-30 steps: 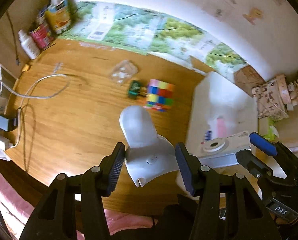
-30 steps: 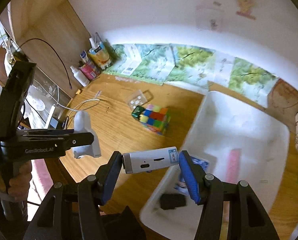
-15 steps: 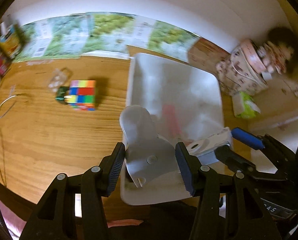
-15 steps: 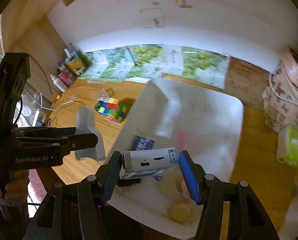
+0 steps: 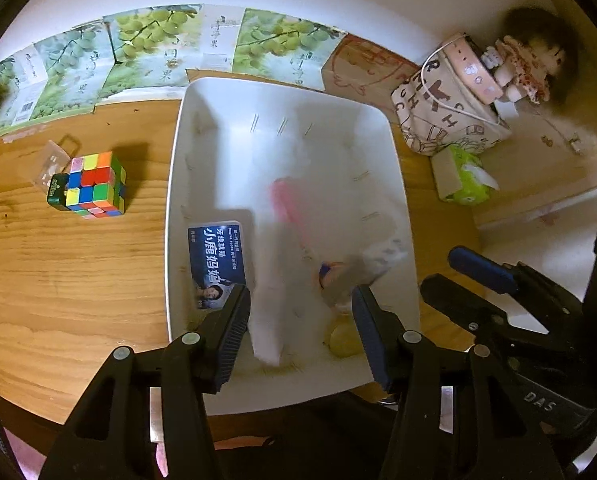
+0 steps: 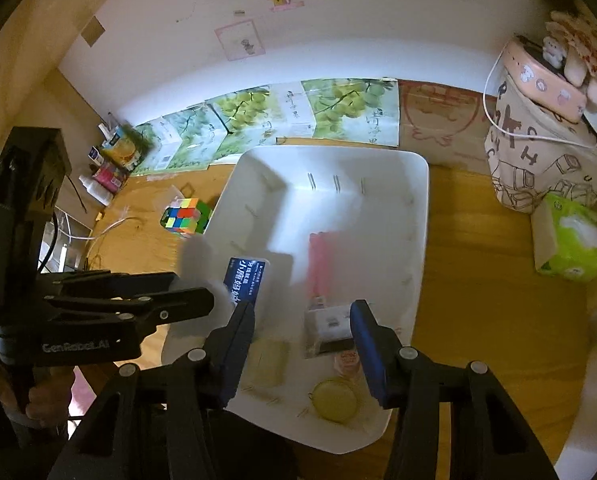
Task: Organize rigid objects
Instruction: 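Carry the bracket and screen device into the white tray and open both tools, then withdraw both tools toward the Rubik's cube and green box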
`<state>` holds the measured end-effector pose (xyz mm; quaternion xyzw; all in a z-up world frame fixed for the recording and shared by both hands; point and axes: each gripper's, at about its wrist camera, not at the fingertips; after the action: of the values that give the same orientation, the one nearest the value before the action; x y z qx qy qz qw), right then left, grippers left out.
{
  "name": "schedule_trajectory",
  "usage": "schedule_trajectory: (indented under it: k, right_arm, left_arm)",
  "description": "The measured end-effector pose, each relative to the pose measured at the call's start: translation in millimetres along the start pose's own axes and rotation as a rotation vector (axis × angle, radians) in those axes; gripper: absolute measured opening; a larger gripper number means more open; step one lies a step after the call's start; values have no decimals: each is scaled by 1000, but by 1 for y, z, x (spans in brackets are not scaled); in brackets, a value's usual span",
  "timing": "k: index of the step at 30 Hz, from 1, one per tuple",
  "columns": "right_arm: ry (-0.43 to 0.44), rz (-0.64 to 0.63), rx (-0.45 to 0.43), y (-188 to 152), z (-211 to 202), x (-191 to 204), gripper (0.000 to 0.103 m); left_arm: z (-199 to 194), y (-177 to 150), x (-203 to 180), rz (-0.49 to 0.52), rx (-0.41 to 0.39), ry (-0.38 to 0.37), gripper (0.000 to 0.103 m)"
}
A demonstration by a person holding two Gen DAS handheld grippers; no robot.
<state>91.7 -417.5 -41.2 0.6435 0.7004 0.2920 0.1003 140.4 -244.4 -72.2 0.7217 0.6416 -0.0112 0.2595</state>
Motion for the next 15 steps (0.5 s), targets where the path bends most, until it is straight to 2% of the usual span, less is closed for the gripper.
schedule_trajectory:
  k: [3, 9, 15]
  right_arm:
    - [1, 1, -7, 0, 0, 4, 51]
    - [-8, -15, -15, -3, 8, 24, 51]
    - [-4, -14, -40, -5, 15, 53, 54]
  left_arm:
    - [-10, 0, 8, -7, -43, 9, 71]
    - [-31, 1, 29, 5, -111, 6, 71]
    - [-62, 6, 56, 59, -204, 6, 71]
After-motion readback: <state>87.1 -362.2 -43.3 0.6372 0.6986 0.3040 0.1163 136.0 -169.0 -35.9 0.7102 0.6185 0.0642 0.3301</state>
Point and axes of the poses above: each gripper's, at about its wrist camera, not at the fingertips, and z roughly the way its jaws point, x to its left, y to its top, and after that the axes turned 8 degrees about -x, right-handed
